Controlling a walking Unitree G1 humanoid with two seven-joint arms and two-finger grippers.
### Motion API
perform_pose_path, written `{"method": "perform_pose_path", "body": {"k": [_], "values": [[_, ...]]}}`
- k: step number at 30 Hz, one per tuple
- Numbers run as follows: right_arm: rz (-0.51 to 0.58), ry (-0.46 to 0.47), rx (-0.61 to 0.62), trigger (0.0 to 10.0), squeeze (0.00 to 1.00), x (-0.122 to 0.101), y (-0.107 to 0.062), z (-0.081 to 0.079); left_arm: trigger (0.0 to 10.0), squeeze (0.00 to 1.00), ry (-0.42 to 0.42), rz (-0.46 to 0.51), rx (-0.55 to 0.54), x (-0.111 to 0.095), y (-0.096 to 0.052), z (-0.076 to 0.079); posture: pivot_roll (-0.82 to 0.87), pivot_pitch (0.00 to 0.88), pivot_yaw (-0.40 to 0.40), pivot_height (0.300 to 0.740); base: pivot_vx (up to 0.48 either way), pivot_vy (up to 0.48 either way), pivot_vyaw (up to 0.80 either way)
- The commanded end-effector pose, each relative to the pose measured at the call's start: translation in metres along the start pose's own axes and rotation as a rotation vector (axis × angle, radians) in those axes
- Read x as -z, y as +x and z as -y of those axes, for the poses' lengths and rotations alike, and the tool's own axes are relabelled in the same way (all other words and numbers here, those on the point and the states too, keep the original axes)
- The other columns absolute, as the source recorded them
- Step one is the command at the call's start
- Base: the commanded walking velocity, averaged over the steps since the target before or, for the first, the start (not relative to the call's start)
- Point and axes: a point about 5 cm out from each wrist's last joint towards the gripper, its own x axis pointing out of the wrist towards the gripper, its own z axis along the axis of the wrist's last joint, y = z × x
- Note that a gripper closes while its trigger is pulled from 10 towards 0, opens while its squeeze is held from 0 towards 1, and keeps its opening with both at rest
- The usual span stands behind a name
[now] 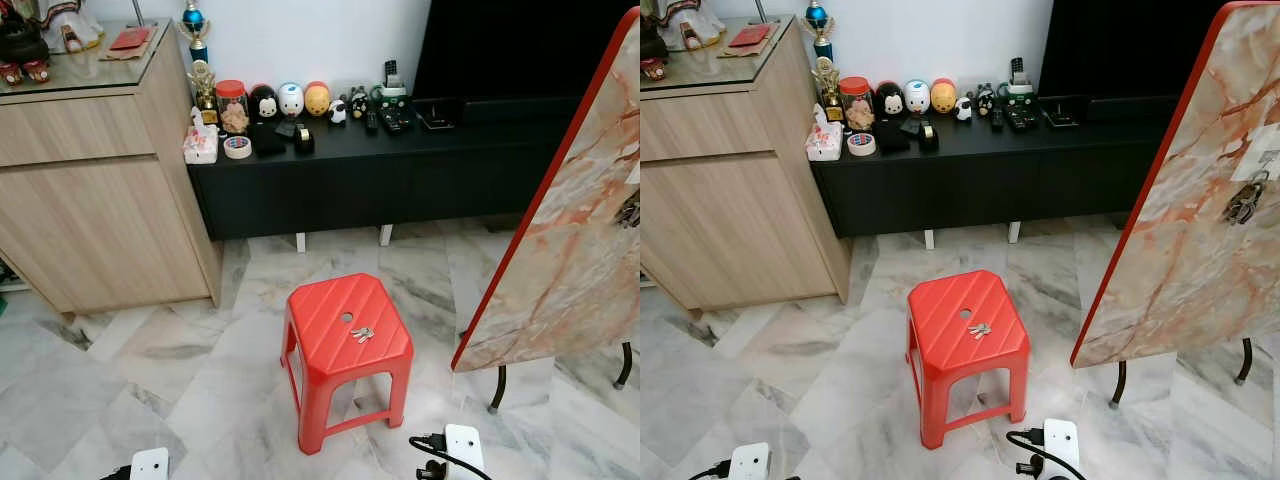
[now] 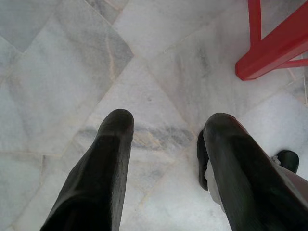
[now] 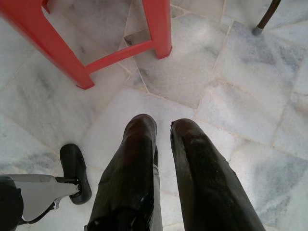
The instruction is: Hang keys on a hook
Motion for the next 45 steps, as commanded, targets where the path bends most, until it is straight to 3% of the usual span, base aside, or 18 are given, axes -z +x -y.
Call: {"method": "perform_pose_path", "body": {"k": [1, 2, 6, 13, 45], "values": [[0.024, 0.0, -0.007, 10.0, 0.0, -0.036, 0.003, 0.017, 10.0, 0.0, -0.008, -0.015, 0.005, 0.007, -0.001, 0.011, -0.02, 0.0, -0.004, 0.74, 0.0, 0.0, 0.0], [-0.006, 0.011, 0.016, 10.0, 0.0, -0.021, 0.001, 0.021, 10.0, 0.0, -0.005, -0.015, 0.009, 0.007, -0.001, 0.011, -0.02, 0.0, -0.004, 0.74, 0.0, 0.0, 0.0], [-0.003, 0.056, 0.011, 10.0, 0.0, -0.014, 0.0, 0.021, 10.0, 0.0, 0.003, -0.013, 0.02, 0.007, -0.001, 0.012, -0.02, 0.0, -0.006, 0.74, 0.0, 0.0, 0.0], [0.038, 0.036, -0.005, 10.0, 0.0, -0.028, 0.002, 0.014, 10.0, 0.0, 0.01, 0.006, 0.03, 0.002, 0.0, 0.011, -0.01, 0.0, -0.012, 0.74, 0.0, 0.0, 0.0], [0.039, 0.023, -0.009, 10.0, 0.0, -0.029, 0.003, 0.013, 10.0, 0.0, 0.009, 0.007, 0.03, 0.001, 0.0, 0.009, -0.01, 0.0, -0.016, 0.74, 0.0, 0.0, 0.0]]}}
